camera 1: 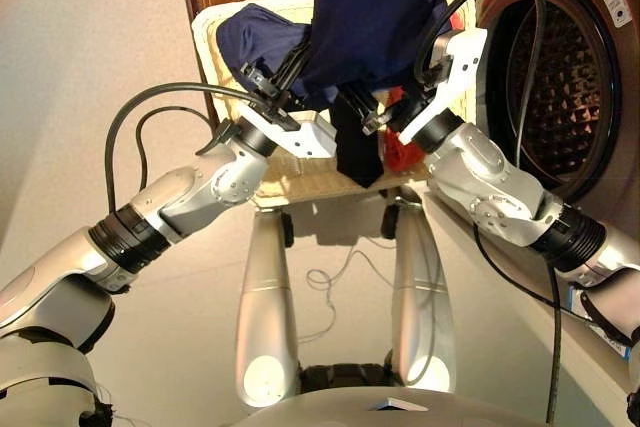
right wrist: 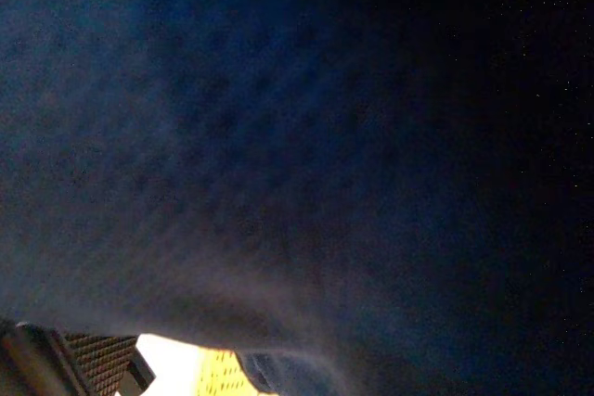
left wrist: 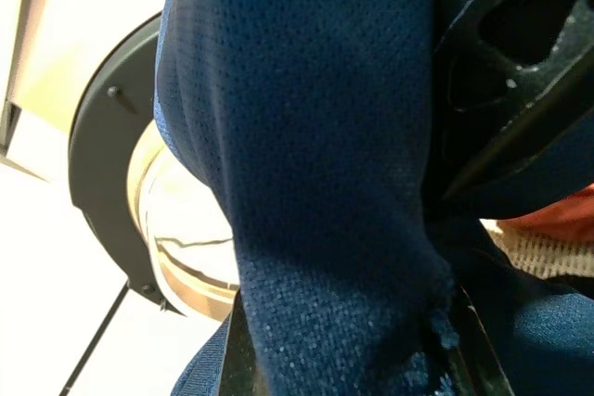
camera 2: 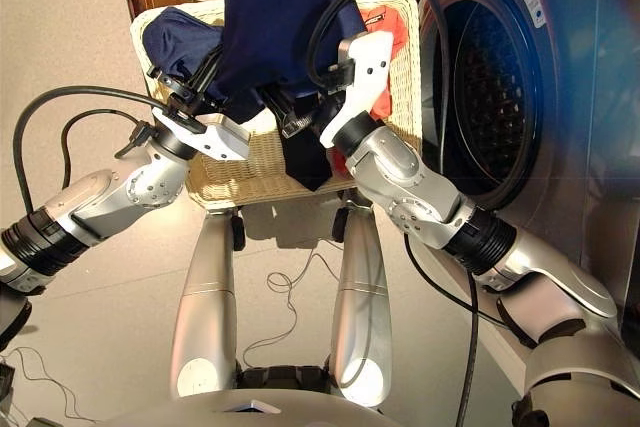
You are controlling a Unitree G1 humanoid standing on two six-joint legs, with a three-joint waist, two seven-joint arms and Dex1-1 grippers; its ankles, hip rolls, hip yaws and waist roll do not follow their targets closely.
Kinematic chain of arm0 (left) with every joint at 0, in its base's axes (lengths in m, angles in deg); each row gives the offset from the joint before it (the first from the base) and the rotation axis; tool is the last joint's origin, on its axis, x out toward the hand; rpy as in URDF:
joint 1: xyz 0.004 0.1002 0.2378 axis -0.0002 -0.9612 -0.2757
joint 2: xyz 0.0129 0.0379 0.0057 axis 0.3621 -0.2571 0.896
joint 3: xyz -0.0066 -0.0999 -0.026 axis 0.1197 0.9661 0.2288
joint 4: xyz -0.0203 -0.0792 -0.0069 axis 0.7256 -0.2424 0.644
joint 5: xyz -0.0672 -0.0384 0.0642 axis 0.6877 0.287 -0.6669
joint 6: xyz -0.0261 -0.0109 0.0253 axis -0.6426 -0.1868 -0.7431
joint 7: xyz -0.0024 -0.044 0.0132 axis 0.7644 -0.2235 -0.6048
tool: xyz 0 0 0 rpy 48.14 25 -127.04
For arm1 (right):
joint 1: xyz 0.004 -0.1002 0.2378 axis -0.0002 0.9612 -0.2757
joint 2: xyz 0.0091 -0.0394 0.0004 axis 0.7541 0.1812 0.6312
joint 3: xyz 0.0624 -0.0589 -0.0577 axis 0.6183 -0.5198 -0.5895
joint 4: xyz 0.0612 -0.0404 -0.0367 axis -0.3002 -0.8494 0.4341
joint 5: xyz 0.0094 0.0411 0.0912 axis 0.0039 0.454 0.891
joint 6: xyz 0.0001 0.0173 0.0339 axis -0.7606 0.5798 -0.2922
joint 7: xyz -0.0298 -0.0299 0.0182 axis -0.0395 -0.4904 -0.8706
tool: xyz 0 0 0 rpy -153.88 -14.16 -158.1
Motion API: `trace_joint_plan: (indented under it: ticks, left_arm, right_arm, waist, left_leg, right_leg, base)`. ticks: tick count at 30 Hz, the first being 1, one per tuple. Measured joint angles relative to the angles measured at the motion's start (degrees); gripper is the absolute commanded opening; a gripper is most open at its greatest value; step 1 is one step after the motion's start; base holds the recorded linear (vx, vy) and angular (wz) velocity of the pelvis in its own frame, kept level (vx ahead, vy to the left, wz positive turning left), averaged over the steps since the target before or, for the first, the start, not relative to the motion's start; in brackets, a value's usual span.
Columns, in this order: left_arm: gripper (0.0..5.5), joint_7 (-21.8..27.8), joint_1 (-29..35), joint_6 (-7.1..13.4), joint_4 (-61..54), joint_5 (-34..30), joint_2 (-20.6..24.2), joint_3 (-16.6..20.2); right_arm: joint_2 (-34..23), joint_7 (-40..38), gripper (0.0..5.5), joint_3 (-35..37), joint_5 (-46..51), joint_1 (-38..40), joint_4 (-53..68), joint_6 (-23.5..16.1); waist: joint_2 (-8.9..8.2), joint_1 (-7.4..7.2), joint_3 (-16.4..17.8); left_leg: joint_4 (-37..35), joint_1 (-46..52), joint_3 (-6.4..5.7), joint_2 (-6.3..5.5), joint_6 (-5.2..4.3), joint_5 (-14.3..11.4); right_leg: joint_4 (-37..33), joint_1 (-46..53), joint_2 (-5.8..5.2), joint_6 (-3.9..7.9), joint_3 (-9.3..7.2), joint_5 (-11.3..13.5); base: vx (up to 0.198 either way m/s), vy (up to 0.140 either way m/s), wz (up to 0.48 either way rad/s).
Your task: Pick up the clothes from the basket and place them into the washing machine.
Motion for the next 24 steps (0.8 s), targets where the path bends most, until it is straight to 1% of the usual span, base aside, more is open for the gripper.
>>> trace_joint_plan:
  ticks: [1, 3, 4, 5, 9, 12, 17, 18, 19, 20, 21, 22, 24]
  left_arm:
    - [0.00, 0.00, 0.14, -0.03, 0.00, 0.00, 0.02, 0.00]
    - [0.00, -0.01, 0.51, -0.10, 0.02, 0.00, 0.06, 0.00]
    - [0.00, -0.01, 0.62, -0.12, 0.03, 0.00, 0.06, 0.00]
    - [0.00, 0.01, 0.69, -0.20, 0.08, 0.00, 0.05, -0.07]
    - [0.00, 0.27, 1.83, -0.32, 1.11, 0.00, -0.29, -1.39]
    - [0.00, 0.24, 2.12, -0.74, 1.35, 0.00, -0.91, -1.47]
    - [0.00, 0.24, 2.19, -1.05, 1.35, -0.89, -0.89, -1.45]
    - [0.41, 0.24, 2.22, -1.06, 1.35, -0.90, -0.90, -1.45]
    - [2.39, 0.23, 2.23, -1.06, 1.34, -0.90, -0.92, -1.45]
    - [3.95, 0.21, 2.29, -1.09, 1.35, -0.90, -1.01, -1.40]
    - [4.64, 0.48, 2.33, -1.08, 1.34, -1.12, -1.05, -1.72]
    - [5.50, 0.42, 2.36, -1.07, 1.30, -1.19, -1.58, -2.42]
    - [5.50, 0.41, 2.28, -1.07, 1.30, -1.19, -3.39, -2.47]
  right_arm:
    - [-0.17, 0.00, 5.50, -0.10, 0.14, -0.23, 0.00, 0.00]
    - [-0.39, 0.00, 5.50, -0.22, 0.25, -0.65, 0.00, 0.00]
    - [-0.43, 0.00, 2.59, -0.35, 0.26, -0.75, 0.00, 0.00]
    - [-0.40, 0.09, 0.00, -0.61, 0.28, -1.03, 0.32, -0.04]
    - [-0.32, 0.34, 0.00, -2.11, 0.08, -1.38, 2.42, -0.02]
    - [-0.29, 0.64, 0.00, -2.34, -0.51, -1.38, 3.40, 0.04]
    - [-0.27, 0.33, 0.00, -2.29, -1.43, -1.34, 3.40, 0.06]
    - [-0.24, 0.12, 0.00, -2.29, -1.92, -1.34, 3.40, 0.07]
    - [-0.26, -0.07, 0.00, -2.29, -2.53, -1.34, 3.38, 0.09]
    - [0.27, -0.26, 0.00, -1.93, -3.24, -0.99, 3.30, 0.10]
    - [0.53, -0.26, 0.00, -1.47, -4.83, -0.91, 3.33, 0.07]
    - [1.14, -0.43, 0.00, -1.04, -6.06, -0.83, 3.35, 0.07]
    - [2.72, -1.86, 0.00, 0.65, -9.50, 0.00, 3.35, 0.05]
  waist:
    - [0.00, 0.00, 0.00]
    - [0.00, -0.02, 0.00]
    - [0.00, -0.01, 0.00]
    - [0.00, -0.06, 0.00]
    - [0.00, -0.12, 0.00]
    - [0.00, -0.11, 0.00]
    - [0.00, -0.09, 0.00]
    - [0.00, -0.10, 0.00]
    - [0.00, -0.09, 0.00]
    - [0.00, -0.02, 0.00]
    - [0.00, -0.09, 0.00]
    - [0.00, -0.14, 0.00]
    - [0.00, -0.26, 0.00]
  left_leg:
    - [0.08, -0.17, 0.00, -0.02, 0.03, -0.01]
    - [0.15, -0.38, 0.00, -0.09, 0.09, 0.02]
    - [0.15, -0.39, 0.04, -0.12, 0.10, 0.03]
    - [0.13, -0.36, 0.08, -0.13, 0.12, 0.04]
    - [0.09, -0.38, 0.12, -0.14, 0.08, 0.06]
    - [0.12, -0.37, 0.14, -0.14, 0.04, 0.09]
    - [0.36, -0.36, 0.15, -0.15, 0.03, 0.10]
    - [0.45, -0.36, 0.15, -0.15, 0.00, 0.12]
    - [0.46, -0.36, 0.15, -0.15, 0.00, 0.12]
    - [0.51, -0.35, 0.15, -0.15, 0.00, 0.12]
    - [0.52, -0.34, 0.16, -0.15, 0.00, 0.12]
    - [0.50, -0.28, 0.21, -0.15, 0.00, 0.12]
    - [0.47, -0.27, 0.24, -0.11, 0.01, 0.11]
  right_leg:
    - [0.00, -0.10, -0.01, 0.24, 0.01, -0.10]
    - [-0.03, -0.26, -0.04, 0.25, 0.10, -0.11]
    - [-0.04, -0.29, -0.04, 0.27, 0.18, -0.10]
    - [-0.05, -0.29, -0.04, 0.33, 0.26, -0.06]
    - [-0.05, -0.37, -0.04, 0.32, 0.29, 0.03]
    - [-0.04, -0.38, -0.04, 0.05, 0.32, 0.22]
    - [-0.04, -0.38, -0.04, 0.02, 0.33, 0.25]
    - [-0.03, -0.38, -0.04, 0.01, 0.33, 0.26]
    - [-0.03, -0.38, -0.04, 0.01, 0.33, 0.26]
    - [0.00, -0.38, -0.04, 0.00, 0.34, 0.26]
    - [0.01, -0.40, -0.04, 0.00, 0.36, 0.26]
    - [0.02, -0.40, -0.03, 0.00, 0.41, 0.26]
    - [0.04, -0.43, 0.01, 0.00, 0.44, 0.25]
  base:
    - [0.000, 0.000, 0.000]
    - [0.000, 0.000, 0.000]
    - [0.000, 0.000, 0.000]
    - [0.000, 0.000, 0.000]
    - [0.000, 0.000, 0.000]
    - [0.000, 0.000, 0.000]
    - [0.000, 0.000, 0.000]
    - [0.000, 0.000, 0.000]
    - [0.000, 0.000, 0.000]
    - [0.000, 0.000, 0.000]
    - [0.000, 0.000, 0.000]
    - [0.000, 0.000, 0.000]
    - [0.000, 0.000, 0.000]
